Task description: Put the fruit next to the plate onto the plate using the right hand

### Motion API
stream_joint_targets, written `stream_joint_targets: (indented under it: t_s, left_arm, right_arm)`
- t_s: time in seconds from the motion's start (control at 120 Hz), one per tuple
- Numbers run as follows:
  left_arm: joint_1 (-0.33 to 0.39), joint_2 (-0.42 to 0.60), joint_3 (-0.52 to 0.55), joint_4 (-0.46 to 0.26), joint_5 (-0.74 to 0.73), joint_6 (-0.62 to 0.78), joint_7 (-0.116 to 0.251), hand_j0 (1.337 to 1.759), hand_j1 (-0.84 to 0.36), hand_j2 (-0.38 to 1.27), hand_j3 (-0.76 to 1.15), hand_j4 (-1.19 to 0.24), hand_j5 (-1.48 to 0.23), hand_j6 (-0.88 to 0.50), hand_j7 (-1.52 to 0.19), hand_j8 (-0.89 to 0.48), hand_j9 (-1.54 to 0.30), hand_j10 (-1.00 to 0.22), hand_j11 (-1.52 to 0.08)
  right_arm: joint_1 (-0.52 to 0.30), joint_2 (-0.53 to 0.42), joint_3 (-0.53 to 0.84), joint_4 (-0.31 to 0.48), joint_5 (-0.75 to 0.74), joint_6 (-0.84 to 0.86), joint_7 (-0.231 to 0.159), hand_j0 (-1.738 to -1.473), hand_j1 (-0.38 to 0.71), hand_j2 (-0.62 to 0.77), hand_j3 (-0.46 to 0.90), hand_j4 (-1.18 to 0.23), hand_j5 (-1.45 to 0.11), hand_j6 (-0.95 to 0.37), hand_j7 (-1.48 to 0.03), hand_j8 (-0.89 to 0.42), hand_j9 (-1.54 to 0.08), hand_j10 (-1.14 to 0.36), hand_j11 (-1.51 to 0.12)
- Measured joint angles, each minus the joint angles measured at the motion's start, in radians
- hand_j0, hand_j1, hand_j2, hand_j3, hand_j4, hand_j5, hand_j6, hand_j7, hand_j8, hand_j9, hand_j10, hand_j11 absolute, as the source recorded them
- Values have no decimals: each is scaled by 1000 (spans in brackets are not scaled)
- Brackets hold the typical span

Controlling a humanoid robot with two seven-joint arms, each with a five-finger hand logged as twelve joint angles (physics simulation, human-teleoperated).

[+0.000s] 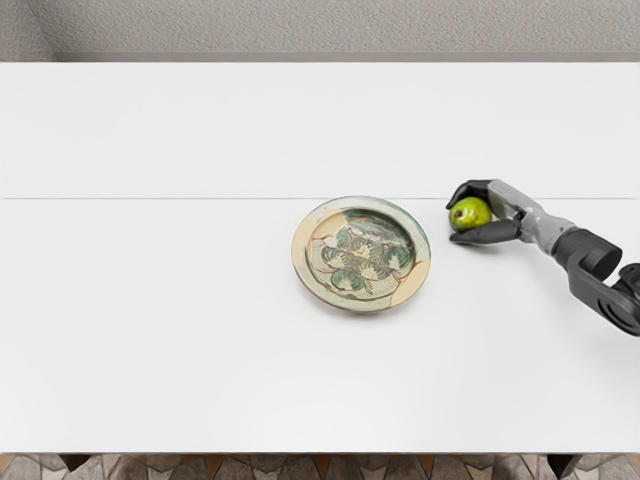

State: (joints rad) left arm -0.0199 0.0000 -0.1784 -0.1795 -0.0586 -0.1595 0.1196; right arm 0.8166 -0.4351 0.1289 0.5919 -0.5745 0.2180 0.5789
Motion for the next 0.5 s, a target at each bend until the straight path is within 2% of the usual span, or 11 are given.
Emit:
stream_joint_targets:
  t_s: [0.008, 0.017, 0.033, 0.092, 0.125, 0.183, 0.333, 0.5]
  left_arm:
    - [0, 0, 0, 0, 0, 0, 0, 1658, 348, 0, 0, -1, -1, -1, -1, -1, -1, -1, -1]
    - [0, 0, 0, 0, 0, 0, 0, 1658, 348, 0, 0, -1, -1, -1, -1, -1, -1, -1, -1]
    - [0, 0, 0, 0, 0, 0, 0, 1658, 348, 0, 0, -1, -1, -1, -1, -1, -1, -1, -1]
    - [0, 0, 0, 0, 0, 0, 0, 1658, 348, 0, 0, -1, -1, -1, -1, -1, -1, -1, -1]
    - [0, 0, 0, 0, 0, 0, 0, 1658, 348, 0, 0, -1, -1, -1, -1, -1, -1, -1, -1]
    - [0, 0, 0, 0, 0, 0, 0, 1658, 348, 0, 0, -1, -1, -1, -1, -1, -1, -1, -1]
    - [0, 0, 0, 0, 0, 0, 0, 1658, 348, 0, 0, -1, -1, -1, -1, -1, -1, -1, -1]
    - [0, 0, 1, 0, 0, 0, 0, 1658, 348, 0, 0, -1, -1, -1, -1, -1, -1, -1, -1]
  right_arm:
    - [1, 0, 0, 0, 0, 3, 0, -1647, 230, 8, 1, -582, -1150, -364, -1100, -223, -1140, 345, -1092]
    - [2, -1, 0, 0, -1, 7, 0, -1647, 226, -7, 1, -583, -1153, -363, -1101, -223, -1143, 321, -1048]
    - [3, -2, 0, 1, -2, 16, 0, -1648, 220, -62, 3, -564, -1169, -348, -1104, -204, -1155, 245, -1106]
    - [9, -8, 0, 2, -3, 48, 4, -1650, 255, -53, 2, -543, -1180, -327, -1111, -173, -1181, 31, -1094]
    - [12, -12, 1, 3, -3, 71, 10, -1649, 223, -103, 0, -539, -1178, -332, -1115, -167, -1185, -96, -1111]
    - [19, -18, 3, 4, -2, 105, 18, -1648, 258, 35, 0, -549, -1167, -341, -1120, -170, -1181, -261, -1129]
    - [42, -36, 7, 8, 2, 186, 29, -1645, 263, 104, 0, -576, -1161, -363, -1127, -188, -1183, -285, -1184]
    - [67, -57, 23, 20, 15, 286, 32, -1645, 273, 107, 0, -537, -1198, -338, -1131, -154, -1216, -250, -1237]
